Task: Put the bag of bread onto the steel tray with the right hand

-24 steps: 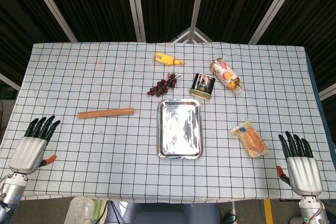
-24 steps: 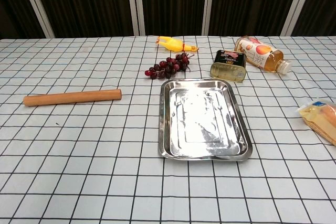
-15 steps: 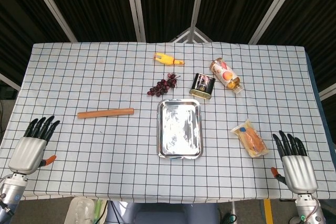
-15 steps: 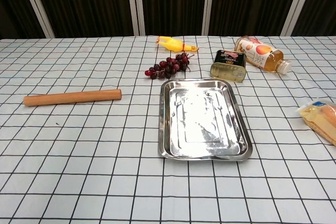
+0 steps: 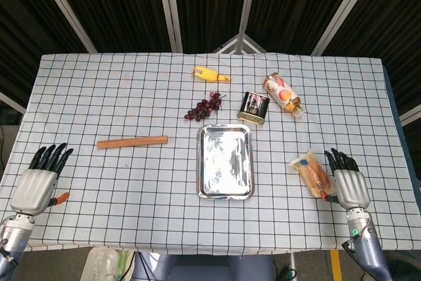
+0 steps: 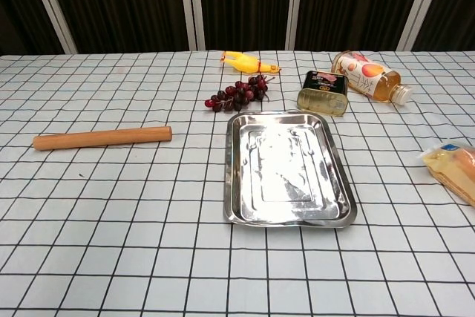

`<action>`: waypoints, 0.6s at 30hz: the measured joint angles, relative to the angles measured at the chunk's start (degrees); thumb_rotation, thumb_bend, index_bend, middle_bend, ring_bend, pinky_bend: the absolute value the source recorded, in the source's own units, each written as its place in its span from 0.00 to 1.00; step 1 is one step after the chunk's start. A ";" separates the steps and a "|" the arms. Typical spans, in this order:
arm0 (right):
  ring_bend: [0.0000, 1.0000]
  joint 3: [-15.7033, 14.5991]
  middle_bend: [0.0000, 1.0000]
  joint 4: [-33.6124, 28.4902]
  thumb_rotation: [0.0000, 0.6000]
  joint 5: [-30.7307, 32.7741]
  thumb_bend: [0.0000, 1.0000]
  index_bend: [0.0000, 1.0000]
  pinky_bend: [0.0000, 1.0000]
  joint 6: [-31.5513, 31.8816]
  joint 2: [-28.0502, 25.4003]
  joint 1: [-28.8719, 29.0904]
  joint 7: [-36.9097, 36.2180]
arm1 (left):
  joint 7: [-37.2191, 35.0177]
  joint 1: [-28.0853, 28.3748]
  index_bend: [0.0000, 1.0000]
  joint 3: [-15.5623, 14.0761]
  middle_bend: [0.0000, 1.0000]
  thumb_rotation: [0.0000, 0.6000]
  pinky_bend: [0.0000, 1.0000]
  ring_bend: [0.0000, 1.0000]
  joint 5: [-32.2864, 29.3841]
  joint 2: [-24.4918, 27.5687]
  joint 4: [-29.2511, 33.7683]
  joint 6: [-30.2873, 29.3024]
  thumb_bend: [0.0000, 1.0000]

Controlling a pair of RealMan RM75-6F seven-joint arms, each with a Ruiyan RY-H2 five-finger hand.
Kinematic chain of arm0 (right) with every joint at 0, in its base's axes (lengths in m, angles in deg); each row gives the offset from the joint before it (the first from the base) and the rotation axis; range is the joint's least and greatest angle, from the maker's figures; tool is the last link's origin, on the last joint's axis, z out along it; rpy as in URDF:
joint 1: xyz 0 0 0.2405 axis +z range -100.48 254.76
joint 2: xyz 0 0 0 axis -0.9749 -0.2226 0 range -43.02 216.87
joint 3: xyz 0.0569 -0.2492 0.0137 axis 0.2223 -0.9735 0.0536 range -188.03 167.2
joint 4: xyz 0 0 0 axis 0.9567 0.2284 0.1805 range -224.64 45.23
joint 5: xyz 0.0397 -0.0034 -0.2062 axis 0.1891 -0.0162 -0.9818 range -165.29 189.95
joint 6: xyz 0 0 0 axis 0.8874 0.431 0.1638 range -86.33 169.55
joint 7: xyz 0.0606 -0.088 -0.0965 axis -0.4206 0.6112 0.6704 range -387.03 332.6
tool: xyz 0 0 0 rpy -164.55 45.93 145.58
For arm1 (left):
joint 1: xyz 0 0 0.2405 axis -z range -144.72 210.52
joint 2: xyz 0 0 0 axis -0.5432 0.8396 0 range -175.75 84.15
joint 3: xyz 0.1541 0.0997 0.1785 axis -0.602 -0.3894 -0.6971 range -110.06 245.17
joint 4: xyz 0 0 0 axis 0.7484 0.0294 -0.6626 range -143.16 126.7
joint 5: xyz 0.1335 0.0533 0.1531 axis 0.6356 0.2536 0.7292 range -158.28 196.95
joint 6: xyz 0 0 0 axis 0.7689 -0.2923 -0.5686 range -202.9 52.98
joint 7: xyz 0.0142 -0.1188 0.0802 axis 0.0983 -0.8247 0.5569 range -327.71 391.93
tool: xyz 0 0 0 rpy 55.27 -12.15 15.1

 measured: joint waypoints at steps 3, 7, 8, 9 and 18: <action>0.00 1.06 0.00 2.61 1.00 2.91 0.26 0.00 0.10 -2.19 1.84 1.32 0.20 | -0.33 -0.06 0.00 -0.04 0.00 1.00 0.04 0.00 0.11 0.17 0.03 -0.16 0.05; 0.00 1.91 0.00 5.48 1.00 6.09 0.26 0.00 0.10 -4.84 3.11 2.33 -0.30 | -0.51 -0.05 0.00 -0.13 0.00 1.00 0.04 0.00 0.17 0.26 0.00 -0.12 0.05; 0.00 2.04 0.00 6.26 1.00 6.74 0.26 0.00 0.10 -5.47 3.33 2.53 -0.50 | -0.45 -0.04 0.00 -0.13 0.00 1.00 0.04 0.00 0.17 0.24 0.00 -0.12 0.05; 0.00 2.18 0.00 7.08 1.00 7.36 0.26 0.00 0.10 -6.12 3.55 2.74 -0.71 | -0.38 -0.03 0.00 -0.14 0.00 1.00 0.04 0.00 0.16 0.22 0.01 -0.10 0.05; 0.19 2.59 0.20 10.18 1.00 7.31 0.26 0.09 0.59 -8.36 4.43 3.45 -5.94 | -0.02 0.11 0.00 0.04 0.00 1.00 0.04 0.00 -0.28 0.00 -0.07 0.08 0.05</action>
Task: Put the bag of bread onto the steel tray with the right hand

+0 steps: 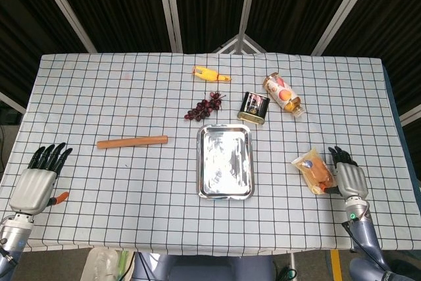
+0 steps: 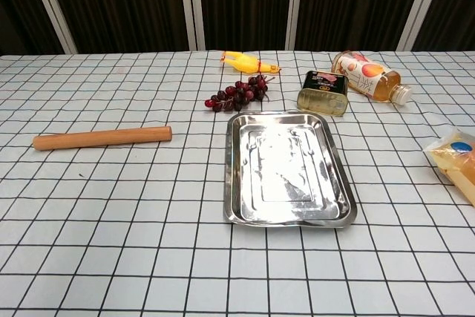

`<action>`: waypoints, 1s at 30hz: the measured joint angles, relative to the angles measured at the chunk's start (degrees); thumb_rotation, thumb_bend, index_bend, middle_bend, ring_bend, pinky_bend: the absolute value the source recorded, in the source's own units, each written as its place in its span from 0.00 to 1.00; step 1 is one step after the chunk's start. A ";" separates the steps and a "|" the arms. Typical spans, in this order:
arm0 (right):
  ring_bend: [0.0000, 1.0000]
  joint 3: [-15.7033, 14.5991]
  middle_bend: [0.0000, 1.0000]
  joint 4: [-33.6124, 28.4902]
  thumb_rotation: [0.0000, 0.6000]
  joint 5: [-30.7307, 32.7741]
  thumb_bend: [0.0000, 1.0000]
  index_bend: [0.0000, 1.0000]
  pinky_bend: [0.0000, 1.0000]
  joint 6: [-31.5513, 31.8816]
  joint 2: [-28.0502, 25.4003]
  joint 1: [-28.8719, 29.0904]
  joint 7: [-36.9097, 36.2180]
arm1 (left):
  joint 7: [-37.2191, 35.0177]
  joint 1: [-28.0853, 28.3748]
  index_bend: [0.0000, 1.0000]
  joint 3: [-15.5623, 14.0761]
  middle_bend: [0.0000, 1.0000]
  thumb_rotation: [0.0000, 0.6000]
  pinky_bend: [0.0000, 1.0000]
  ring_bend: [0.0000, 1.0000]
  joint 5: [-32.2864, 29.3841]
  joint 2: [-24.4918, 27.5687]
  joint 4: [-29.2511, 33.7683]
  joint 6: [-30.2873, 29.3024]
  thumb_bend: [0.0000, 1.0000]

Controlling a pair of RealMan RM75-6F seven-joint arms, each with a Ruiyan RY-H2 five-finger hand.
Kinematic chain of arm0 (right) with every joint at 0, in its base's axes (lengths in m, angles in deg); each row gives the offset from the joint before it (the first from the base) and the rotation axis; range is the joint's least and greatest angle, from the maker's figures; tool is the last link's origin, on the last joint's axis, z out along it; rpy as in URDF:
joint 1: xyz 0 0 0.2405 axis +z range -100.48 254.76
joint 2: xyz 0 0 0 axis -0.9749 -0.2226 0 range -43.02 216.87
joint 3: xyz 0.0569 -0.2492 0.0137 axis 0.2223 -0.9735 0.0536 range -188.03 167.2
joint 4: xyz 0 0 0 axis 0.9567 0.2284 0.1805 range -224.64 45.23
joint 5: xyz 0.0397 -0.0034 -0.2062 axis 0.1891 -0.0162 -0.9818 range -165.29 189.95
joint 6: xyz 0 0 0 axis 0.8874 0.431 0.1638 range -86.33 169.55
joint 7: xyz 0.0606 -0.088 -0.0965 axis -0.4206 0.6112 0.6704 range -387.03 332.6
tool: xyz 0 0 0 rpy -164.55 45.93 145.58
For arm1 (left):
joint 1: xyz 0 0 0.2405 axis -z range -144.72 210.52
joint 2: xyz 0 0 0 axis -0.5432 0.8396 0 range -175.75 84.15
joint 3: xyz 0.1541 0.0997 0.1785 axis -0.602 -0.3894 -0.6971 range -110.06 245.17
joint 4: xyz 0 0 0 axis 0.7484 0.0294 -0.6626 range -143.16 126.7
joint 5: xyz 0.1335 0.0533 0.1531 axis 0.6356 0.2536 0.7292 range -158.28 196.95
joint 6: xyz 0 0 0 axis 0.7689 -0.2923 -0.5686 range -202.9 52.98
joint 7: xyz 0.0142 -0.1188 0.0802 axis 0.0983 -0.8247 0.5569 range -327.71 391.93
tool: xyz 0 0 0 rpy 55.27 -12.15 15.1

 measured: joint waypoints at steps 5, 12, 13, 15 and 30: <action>0.52 -0.73 0.55 -2.76 1.00 -2.39 0.40 0.55 0.86 0.18 -0.84 0.20 -1.26 | 0.00 -0.18 0.00 -0.12 0.00 1.00 0.04 0.00 0.34 0.08 0.22 -0.54 0.05; 0.60 -1.58 0.66 -2.94 1.00 -3.67 0.49 0.70 0.96 -1.65 -0.70 1.43 -2.71 | -0.89 -0.27 0.00 0.06 0.00 1.00 0.04 0.00 0.14 0.42 0.18 -0.73 0.05; 0.61 -1.62 0.68 -2.68 1.00 -3.75 0.50 0.72 0.96 -1.76 -0.45 1.67 -2.74 | -0.97 -0.22 0.00 0.10 0.00 1.00 0.04 0.00 0.06 0.45 0.16 -0.65 0.05; 0.62 -1.63 0.70 -2.54 1.00 -3.91 0.51 0.76 0.98 -1.66 -0.27 1.88 -2.72 | -1.07 -0.18 0.00 0.16 0.00 1.00 0.04 0.00 -0.05 0.50 0.17 -0.58 0.05; 0.63 -0.36 0.75 -10.15 1.00 -5.67 0.52 0.82 1.00 4.45 -3.15 2.19 1.86 | -1.44 -0.20 0.00 0.12 0.00 1.00 0.04 0.00 0.10 0.72 0.34 -0.76 0.05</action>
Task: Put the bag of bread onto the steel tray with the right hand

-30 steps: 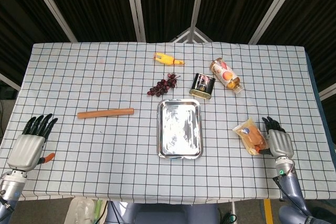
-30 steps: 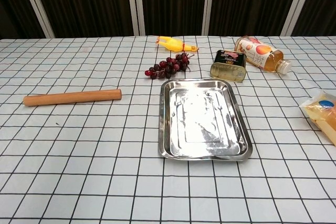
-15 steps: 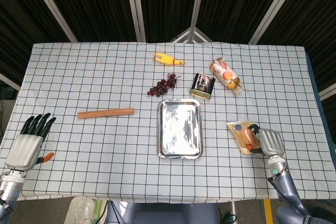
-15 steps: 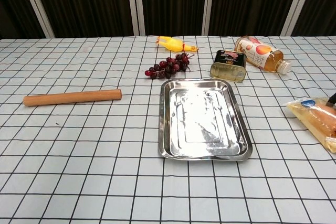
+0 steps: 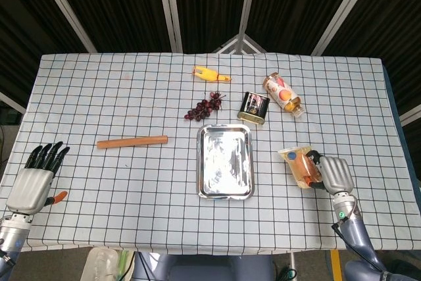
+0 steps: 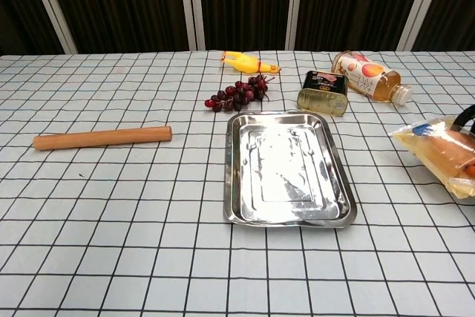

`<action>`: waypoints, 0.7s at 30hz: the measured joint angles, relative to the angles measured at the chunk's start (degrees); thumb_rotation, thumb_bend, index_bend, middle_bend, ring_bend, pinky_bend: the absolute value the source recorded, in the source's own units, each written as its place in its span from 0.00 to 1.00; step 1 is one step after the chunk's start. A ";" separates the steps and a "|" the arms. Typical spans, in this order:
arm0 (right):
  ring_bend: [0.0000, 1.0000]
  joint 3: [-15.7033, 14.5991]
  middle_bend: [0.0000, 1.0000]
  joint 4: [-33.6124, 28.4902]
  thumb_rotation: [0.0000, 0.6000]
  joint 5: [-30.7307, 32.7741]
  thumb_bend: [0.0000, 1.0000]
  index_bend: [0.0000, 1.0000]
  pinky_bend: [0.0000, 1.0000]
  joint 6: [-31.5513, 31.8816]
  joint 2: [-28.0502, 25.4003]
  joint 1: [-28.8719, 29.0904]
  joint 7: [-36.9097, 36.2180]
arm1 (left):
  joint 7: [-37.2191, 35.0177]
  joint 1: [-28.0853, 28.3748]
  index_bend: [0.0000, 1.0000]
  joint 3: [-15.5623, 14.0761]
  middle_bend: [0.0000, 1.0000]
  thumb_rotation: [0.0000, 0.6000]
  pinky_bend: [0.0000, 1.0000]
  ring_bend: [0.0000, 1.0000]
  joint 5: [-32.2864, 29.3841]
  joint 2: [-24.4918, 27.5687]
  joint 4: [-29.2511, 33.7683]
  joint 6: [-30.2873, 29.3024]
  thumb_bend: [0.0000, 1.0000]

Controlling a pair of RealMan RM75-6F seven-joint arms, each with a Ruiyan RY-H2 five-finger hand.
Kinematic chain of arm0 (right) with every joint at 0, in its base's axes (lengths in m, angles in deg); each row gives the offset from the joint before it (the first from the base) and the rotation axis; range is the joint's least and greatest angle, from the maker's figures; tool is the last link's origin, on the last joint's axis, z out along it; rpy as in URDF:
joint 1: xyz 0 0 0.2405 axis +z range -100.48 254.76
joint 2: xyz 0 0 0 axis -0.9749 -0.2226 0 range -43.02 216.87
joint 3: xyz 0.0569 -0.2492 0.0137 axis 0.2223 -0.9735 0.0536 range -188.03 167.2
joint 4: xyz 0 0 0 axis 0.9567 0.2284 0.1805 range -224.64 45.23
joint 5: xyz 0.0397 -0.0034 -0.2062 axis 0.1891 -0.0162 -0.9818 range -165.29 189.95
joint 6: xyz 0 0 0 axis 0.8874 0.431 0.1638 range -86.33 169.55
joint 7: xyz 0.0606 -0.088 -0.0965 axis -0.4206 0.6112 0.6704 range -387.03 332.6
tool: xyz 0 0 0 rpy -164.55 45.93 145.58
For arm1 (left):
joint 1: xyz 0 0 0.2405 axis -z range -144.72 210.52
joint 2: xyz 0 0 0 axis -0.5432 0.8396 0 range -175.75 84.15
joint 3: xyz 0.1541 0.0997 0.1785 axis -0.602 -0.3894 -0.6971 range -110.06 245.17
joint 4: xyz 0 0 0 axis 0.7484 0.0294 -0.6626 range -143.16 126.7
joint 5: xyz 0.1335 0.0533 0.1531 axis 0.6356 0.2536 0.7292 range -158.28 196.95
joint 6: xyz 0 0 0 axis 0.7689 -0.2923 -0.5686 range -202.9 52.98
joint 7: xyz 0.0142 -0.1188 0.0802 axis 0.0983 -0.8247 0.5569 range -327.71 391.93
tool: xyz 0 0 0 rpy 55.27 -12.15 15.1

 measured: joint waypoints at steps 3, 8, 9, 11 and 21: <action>0.63 0.62 0.75 -3.44 1.00 -0.25 0.52 0.82 1.00 1.43 -1.38 0.16 1.76 | -0.07 0.02 0.00 -0.01 0.00 1.00 0.04 0.00 0.06 0.02 0.00 -0.01 0.05; 0.63 2.08 0.75 -10.57 1.00 -0.54 0.52 0.82 1.00 3.60 -3.34 1.03 5.88 | 0.10 0.12 0.00 -0.09 0.00 1.00 0.04 0.00 0.18 -0.05 0.03 0.15 0.05; 0.63 2.43 0.75 -11.91 1.00 -0.46 0.52 0.82 1.00 3.84 -3.53 1.36 6.79 | 0.14 0.15 0.00 -0.10 0.00 1.00 0.04 0.00 0.18 -0.08 0.04 0.21 0.05; 0.63 3.43 0.75 -14.96 1.00 0.06 0.52 0.82 1.00 4.17 -3.58 2.51 9.22 | 0.22 0.27 0.00 -0.11 0.00 1.00 0.04 0.00 0.17 -0.12 0.09 0.42 0.05; 0.63 8.40 0.75 -16.11 1.00 10.46 0.52 0.82 1.00 3.78 7.53 12.70 21.18 | -1.89 0.33 0.00 -0.14 0.00 1.00 0.04 0.00 0.51 0.71 0.11 0.34 0.05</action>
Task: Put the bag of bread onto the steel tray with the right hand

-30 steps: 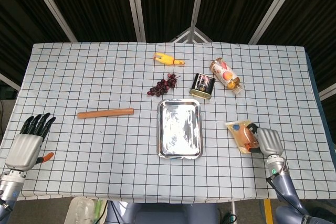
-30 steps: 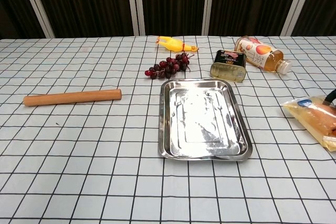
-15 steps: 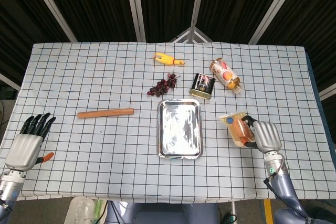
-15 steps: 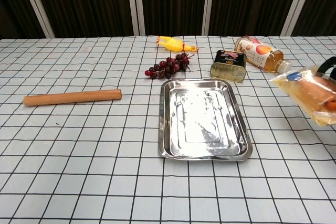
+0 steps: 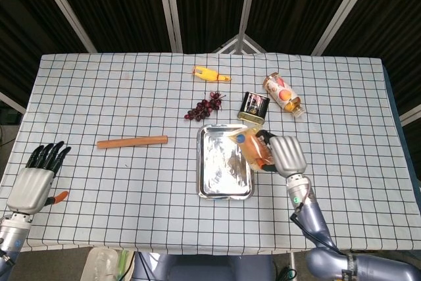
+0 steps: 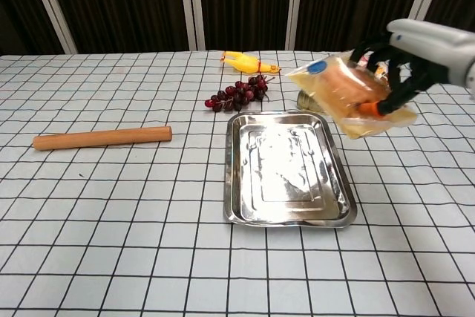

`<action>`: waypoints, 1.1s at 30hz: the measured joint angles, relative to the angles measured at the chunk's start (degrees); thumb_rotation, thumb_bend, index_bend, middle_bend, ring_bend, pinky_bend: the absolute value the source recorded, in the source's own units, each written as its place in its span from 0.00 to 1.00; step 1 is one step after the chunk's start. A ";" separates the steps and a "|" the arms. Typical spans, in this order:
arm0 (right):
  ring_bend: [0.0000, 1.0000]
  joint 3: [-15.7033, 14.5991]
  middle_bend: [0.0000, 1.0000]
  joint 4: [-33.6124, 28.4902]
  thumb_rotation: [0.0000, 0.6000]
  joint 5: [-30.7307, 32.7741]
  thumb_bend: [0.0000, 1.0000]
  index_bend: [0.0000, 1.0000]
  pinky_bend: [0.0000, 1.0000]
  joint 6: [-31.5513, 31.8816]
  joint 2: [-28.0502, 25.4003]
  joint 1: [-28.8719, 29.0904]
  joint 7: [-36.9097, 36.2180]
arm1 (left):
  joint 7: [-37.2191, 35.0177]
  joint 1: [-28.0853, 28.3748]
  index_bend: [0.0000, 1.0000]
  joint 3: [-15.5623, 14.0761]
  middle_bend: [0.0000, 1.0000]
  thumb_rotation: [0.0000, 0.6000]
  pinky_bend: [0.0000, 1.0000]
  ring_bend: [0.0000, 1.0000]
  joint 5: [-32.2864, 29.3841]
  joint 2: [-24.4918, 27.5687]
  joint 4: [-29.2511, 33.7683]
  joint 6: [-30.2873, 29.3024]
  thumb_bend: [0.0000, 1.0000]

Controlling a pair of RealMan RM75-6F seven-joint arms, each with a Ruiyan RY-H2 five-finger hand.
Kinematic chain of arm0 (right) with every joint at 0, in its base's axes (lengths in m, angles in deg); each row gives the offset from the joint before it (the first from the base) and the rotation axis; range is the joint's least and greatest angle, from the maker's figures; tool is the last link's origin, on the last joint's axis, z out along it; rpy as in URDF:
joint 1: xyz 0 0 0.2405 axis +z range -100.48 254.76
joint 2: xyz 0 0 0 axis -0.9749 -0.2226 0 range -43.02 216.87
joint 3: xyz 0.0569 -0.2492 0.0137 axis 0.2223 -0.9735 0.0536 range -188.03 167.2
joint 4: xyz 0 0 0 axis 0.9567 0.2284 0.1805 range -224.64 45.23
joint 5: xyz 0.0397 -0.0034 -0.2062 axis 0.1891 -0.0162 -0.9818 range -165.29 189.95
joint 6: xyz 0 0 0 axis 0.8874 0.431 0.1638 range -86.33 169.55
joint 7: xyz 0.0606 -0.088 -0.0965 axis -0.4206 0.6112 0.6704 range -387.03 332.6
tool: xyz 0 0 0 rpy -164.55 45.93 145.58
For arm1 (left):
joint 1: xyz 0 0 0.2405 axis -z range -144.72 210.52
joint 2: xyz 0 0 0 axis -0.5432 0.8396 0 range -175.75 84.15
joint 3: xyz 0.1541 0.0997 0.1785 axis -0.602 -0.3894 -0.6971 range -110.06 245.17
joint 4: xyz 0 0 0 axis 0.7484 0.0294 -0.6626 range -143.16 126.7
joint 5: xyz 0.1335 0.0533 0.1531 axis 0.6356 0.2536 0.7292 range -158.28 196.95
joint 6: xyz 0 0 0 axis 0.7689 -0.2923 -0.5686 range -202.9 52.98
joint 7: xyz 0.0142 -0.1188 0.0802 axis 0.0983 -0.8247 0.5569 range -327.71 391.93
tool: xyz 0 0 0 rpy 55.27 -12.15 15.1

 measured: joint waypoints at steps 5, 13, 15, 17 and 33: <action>0.63 1.20 0.75 6.39 1.00 4.13 0.52 0.82 1.00 0.53 9.55 5.36 4.69 | -1.74 0.21 0.00 0.34 0.00 1.00 0.04 0.00 -0.62 0.68 -0.38 0.50 0.05; 0.30 -0.27 0.37 16.30 1.00 7.59 0.52 0.22 0.76 2.17 18.24 9.38 8.87 | -3.41 0.17 0.00 0.05 0.00 1.00 0.04 0.00 0.17 1.24 -0.35 0.31 0.05; 0.08 -0.74 0.13 16.52 1.00 7.62 0.52 0.02 0.63 2.44 18.56 9.19 8.24 | -3.27 0.21 0.00 -0.01 0.00 1.00 0.04 0.00 0.19 1.18 -0.40 0.40 0.05; 0.00 -1.27 0.01 16.08 1.00 8.14 0.51 0.00 0.54 2.18 18.19 8.96 8.09 | -3.02 0.27 0.00 -0.05 0.00 1.00 0.04 0.00 0.18 1.07 -0.39 0.56 0.05; 0.00 -9.87 0.00 -6.65 1.00 8.93 0.25 0.00 0.19 12.35 7.10 3.92 19.16 | -4.53 0.33 0.00 -0.80 0.00 1.00 0.04 0.00 1.23 2.17 0.78 0.77 0.05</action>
